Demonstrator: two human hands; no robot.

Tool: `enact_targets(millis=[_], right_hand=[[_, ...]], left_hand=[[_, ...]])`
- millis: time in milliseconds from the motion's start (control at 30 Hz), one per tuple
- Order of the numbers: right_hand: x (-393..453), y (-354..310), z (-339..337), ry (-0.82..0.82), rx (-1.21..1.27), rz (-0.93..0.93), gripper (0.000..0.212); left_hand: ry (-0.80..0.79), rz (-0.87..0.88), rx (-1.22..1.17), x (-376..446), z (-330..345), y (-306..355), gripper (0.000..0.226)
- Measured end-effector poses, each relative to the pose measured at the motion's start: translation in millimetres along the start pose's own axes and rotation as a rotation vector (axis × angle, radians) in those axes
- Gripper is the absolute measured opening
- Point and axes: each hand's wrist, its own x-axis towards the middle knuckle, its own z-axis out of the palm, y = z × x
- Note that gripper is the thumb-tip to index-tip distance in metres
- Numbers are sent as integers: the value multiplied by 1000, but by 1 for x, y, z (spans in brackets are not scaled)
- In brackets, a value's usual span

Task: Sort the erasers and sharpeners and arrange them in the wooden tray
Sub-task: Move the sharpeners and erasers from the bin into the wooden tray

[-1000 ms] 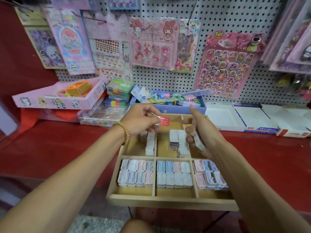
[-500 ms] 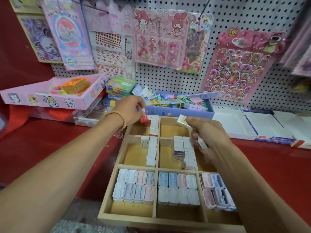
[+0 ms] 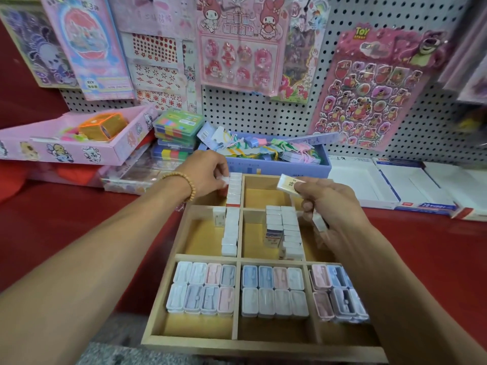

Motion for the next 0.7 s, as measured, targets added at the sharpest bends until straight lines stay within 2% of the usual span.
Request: enact_targets(millis=[233, 300, 400, 467, 567, 633, 700], right_hand=[[-7, 3, -7, -40, -28, -36, 6], [-13, 2, -10, -54, -17, -47, 11], [-24, 0, -18, -73, -19, -48, 17], [-31, -1, -24, -75, -2, -48, 19], [-47, -6, -32, -76, 26, -75, 15], [-60, -11, -38, -73, 34, -103, 12], [-72, -16, -46, -70, 42, -120, 11]], left_hand=[[27, -35, -10, -2, 9, -2, 22], [-7, -51, 25, -3, 1, -1, 19], [77, 5, 28, -11, -18, 20, 8], [91, 64, -176, -23, -27, 48, 15], [-108, 88, -571, -45, -26, 93, 17], [-223, 96, -707, -56, -20, 113, 13], [-256, 122, -770, -63, -14, 127, 15]])
